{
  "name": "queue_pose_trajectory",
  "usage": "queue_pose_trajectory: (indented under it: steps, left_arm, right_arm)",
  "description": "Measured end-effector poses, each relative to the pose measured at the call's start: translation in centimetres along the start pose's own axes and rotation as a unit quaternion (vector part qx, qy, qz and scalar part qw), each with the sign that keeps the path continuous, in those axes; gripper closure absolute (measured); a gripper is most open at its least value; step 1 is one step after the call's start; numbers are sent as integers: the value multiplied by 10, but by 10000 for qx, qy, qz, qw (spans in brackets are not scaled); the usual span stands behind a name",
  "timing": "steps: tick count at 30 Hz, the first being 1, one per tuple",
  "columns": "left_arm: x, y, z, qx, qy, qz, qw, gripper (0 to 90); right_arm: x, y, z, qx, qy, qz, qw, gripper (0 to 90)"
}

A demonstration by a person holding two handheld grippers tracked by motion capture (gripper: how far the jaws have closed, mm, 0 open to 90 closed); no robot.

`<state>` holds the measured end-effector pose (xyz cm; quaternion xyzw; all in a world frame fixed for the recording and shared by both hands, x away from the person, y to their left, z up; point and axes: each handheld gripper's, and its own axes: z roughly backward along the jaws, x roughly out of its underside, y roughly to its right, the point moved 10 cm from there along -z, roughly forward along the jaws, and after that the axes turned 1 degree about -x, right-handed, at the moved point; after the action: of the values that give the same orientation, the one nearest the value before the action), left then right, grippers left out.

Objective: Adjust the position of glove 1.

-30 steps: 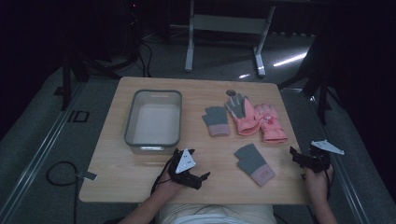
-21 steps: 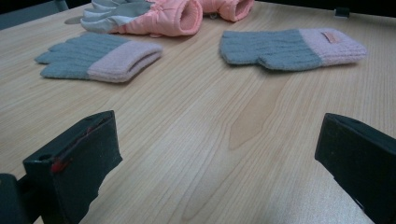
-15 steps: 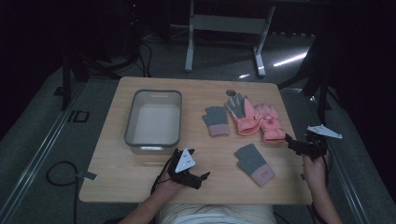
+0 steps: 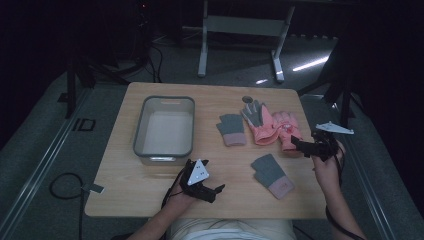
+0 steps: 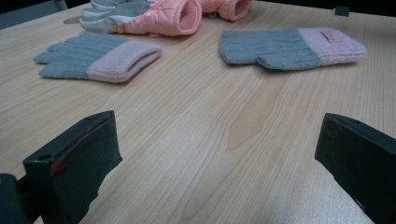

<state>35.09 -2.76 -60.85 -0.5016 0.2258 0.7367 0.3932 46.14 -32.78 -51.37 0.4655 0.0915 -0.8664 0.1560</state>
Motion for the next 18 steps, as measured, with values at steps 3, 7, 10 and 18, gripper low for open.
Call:
queue_pose_trajectory:
  steps: [3, 7, 10, 18]
  left_arm:
    - [0, 0, 0, 14, -7, 6, 10000, 0]
    - [0, 0, 0, 17, -6, -9, 10000, 0]
    - [0, 0, 0, 16, -5, -12, 10000, 0]
    - [0, 0, 0, 14, -2, -15, 10000, 0]
  right_arm:
    - [-9, -7, -5, -21, -52, -101, 9999, 110]
    - [-21, -17, -12, -164, -52, -131, 9998, 110]
    - [-29, -25, -16, -254, -50, 12, 9997, 112]
    - [-45, -45, -30, -522, -58, 162, 9985, 158]
